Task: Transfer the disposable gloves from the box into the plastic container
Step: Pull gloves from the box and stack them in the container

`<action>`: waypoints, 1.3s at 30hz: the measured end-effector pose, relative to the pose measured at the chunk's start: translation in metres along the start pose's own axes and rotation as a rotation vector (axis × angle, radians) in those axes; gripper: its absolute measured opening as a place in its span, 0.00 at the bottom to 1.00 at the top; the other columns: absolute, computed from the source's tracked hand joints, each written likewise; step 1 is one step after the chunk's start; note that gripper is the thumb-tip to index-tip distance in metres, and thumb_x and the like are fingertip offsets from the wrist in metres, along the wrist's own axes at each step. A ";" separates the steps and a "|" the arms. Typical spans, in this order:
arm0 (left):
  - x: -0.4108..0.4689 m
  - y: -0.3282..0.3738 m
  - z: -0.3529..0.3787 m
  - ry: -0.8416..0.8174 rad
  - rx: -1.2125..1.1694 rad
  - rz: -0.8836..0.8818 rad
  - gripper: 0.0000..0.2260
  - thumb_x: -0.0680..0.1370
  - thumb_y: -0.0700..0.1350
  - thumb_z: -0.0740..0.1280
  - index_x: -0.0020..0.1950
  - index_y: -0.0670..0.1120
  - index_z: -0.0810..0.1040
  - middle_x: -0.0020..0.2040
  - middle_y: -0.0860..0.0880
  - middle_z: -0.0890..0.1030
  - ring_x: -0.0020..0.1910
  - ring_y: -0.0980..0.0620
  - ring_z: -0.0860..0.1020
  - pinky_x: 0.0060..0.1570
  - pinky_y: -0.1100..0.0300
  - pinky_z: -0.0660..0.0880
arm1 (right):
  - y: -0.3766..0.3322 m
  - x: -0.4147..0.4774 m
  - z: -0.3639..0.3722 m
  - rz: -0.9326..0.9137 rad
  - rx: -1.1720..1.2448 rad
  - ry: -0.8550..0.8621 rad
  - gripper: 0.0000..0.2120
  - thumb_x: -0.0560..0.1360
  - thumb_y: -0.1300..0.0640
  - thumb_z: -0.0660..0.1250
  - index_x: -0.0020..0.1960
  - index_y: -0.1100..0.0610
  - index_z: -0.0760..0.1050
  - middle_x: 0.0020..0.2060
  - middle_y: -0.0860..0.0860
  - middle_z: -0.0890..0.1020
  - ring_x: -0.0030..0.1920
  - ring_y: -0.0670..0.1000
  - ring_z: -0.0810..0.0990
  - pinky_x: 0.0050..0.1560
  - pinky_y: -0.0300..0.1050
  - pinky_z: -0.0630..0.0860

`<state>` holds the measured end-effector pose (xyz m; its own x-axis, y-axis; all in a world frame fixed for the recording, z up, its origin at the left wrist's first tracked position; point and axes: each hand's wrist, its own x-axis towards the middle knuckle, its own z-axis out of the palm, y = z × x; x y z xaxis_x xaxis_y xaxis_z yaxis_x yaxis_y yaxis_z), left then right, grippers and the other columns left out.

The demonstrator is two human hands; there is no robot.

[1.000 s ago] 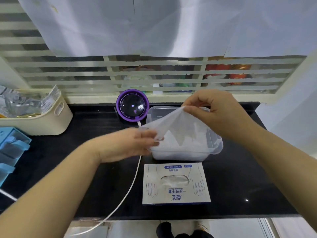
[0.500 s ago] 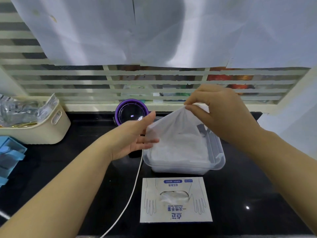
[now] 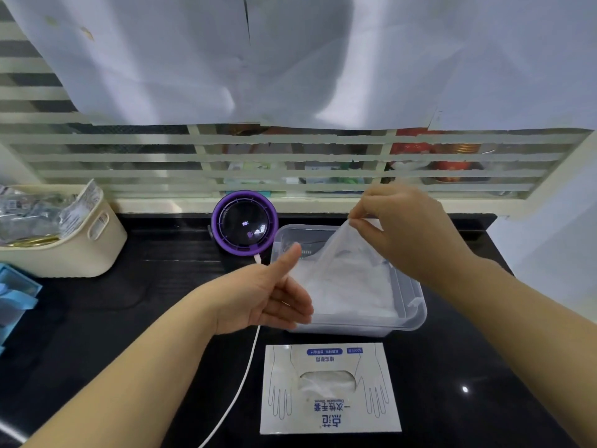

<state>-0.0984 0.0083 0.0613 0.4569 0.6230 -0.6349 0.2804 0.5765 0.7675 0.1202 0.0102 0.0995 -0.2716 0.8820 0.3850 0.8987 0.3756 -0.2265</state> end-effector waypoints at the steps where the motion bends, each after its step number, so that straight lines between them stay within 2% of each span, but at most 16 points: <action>1: 0.001 0.000 0.002 -0.017 0.039 -0.014 0.34 0.64 0.68 0.61 0.46 0.37 0.82 0.47 0.40 0.84 0.48 0.45 0.84 0.53 0.53 0.80 | 0.000 -0.001 0.003 0.012 -0.002 -0.024 0.07 0.76 0.55 0.67 0.47 0.56 0.83 0.42 0.49 0.83 0.39 0.48 0.78 0.43 0.44 0.78; 4: 0.005 -0.002 0.004 -0.030 0.007 -0.022 0.35 0.67 0.67 0.59 0.55 0.38 0.81 0.52 0.43 0.84 0.53 0.45 0.83 0.56 0.53 0.78 | -0.001 -0.002 0.008 0.032 -0.016 -0.066 0.08 0.77 0.54 0.66 0.48 0.55 0.83 0.43 0.49 0.83 0.40 0.49 0.78 0.45 0.45 0.78; 6: 0.008 -0.002 0.005 0.020 -0.040 0.005 0.33 0.68 0.65 0.60 0.57 0.38 0.80 0.52 0.44 0.84 0.53 0.46 0.82 0.57 0.54 0.78 | -0.001 -0.002 0.008 0.037 -0.024 -0.091 0.09 0.77 0.53 0.65 0.49 0.55 0.83 0.44 0.49 0.83 0.41 0.48 0.78 0.47 0.43 0.77; 11: 0.021 0.002 0.003 0.232 -0.115 0.124 0.24 0.73 0.59 0.65 0.53 0.39 0.81 0.49 0.45 0.85 0.50 0.48 0.84 0.52 0.56 0.79 | -0.005 -0.001 0.007 0.033 -0.044 -0.187 0.12 0.79 0.51 0.62 0.53 0.54 0.82 0.47 0.48 0.82 0.45 0.47 0.77 0.50 0.40 0.75; 16: 0.032 0.010 0.005 0.348 -0.159 0.194 0.16 0.77 0.53 0.67 0.50 0.40 0.81 0.46 0.44 0.85 0.47 0.49 0.84 0.50 0.57 0.79 | -0.009 0.000 0.007 0.026 -0.042 -0.232 0.12 0.79 0.50 0.61 0.54 0.53 0.81 0.48 0.47 0.81 0.46 0.46 0.76 0.51 0.38 0.74; 20: 0.040 0.014 0.007 0.410 -0.164 0.233 0.13 0.77 0.54 0.67 0.47 0.43 0.77 0.40 0.47 0.82 0.42 0.49 0.83 0.49 0.55 0.80 | -0.009 0.001 0.005 0.030 -0.037 -0.262 0.12 0.79 0.50 0.61 0.54 0.52 0.80 0.48 0.46 0.80 0.45 0.45 0.75 0.50 0.38 0.74; 25: 0.046 0.015 0.009 0.421 -0.097 0.254 0.16 0.75 0.57 0.68 0.53 0.46 0.74 0.47 0.47 0.77 0.46 0.51 0.79 0.51 0.54 0.79 | -0.006 0.003 0.005 0.078 0.017 -0.287 0.10 0.78 0.50 0.63 0.52 0.51 0.81 0.42 0.42 0.75 0.44 0.45 0.76 0.49 0.44 0.78; 28: 0.046 0.016 0.011 0.409 -0.073 0.266 0.13 0.76 0.57 0.66 0.51 0.48 0.75 0.49 0.48 0.77 0.49 0.51 0.78 0.54 0.54 0.77 | -0.005 0.003 0.005 0.109 0.069 -0.304 0.09 0.78 0.50 0.64 0.52 0.52 0.81 0.41 0.41 0.74 0.43 0.44 0.76 0.50 0.44 0.78; 30: 0.047 0.017 0.012 0.413 -0.041 0.272 0.12 0.77 0.56 0.65 0.47 0.48 0.76 0.48 0.49 0.77 0.50 0.51 0.76 0.57 0.53 0.76 | -0.005 0.002 0.005 0.116 0.087 -0.322 0.09 0.78 0.51 0.64 0.52 0.52 0.81 0.41 0.42 0.75 0.44 0.44 0.76 0.51 0.42 0.77; 34: 0.048 0.019 0.009 0.414 0.053 0.297 0.12 0.78 0.53 0.65 0.41 0.46 0.77 0.42 0.48 0.78 0.44 0.51 0.75 0.56 0.54 0.73 | -0.002 0.002 0.005 0.135 0.098 -0.358 0.09 0.77 0.50 0.64 0.52 0.51 0.81 0.42 0.41 0.75 0.44 0.44 0.77 0.52 0.43 0.77; 37: 0.045 0.028 0.011 0.421 0.105 0.358 0.12 0.79 0.49 0.65 0.39 0.45 0.78 0.35 0.50 0.79 0.38 0.55 0.75 0.51 0.57 0.73 | 0.000 0.005 0.000 0.144 0.110 -0.349 0.09 0.77 0.51 0.64 0.53 0.51 0.81 0.41 0.41 0.76 0.44 0.43 0.77 0.53 0.43 0.77; 39: 0.040 0.037 0.013 0.425 0.109 0.453 0.15 0.77 0.50 0.66 0.42 0.38 0.79 0.37 0.42 0.80 0.38 0.53 0.76 0.54 0.52 0.75 | 0.000 0.009 -0.008 0.146 0.115 -0.333 0.09 0.77 0.51 0.64 0.53 0.51 0.81 0.42 0.41 0.77 0.44 0.42 0.77 0.54 0.41 0.77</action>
<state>-0.0585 0.0479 0.0654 0.1811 0.9613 -0.2076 0.2320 0.1634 0.9589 0.1207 0.0157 0.1098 -0.2571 0.9658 0.0339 0.8969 0.2515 -0.3639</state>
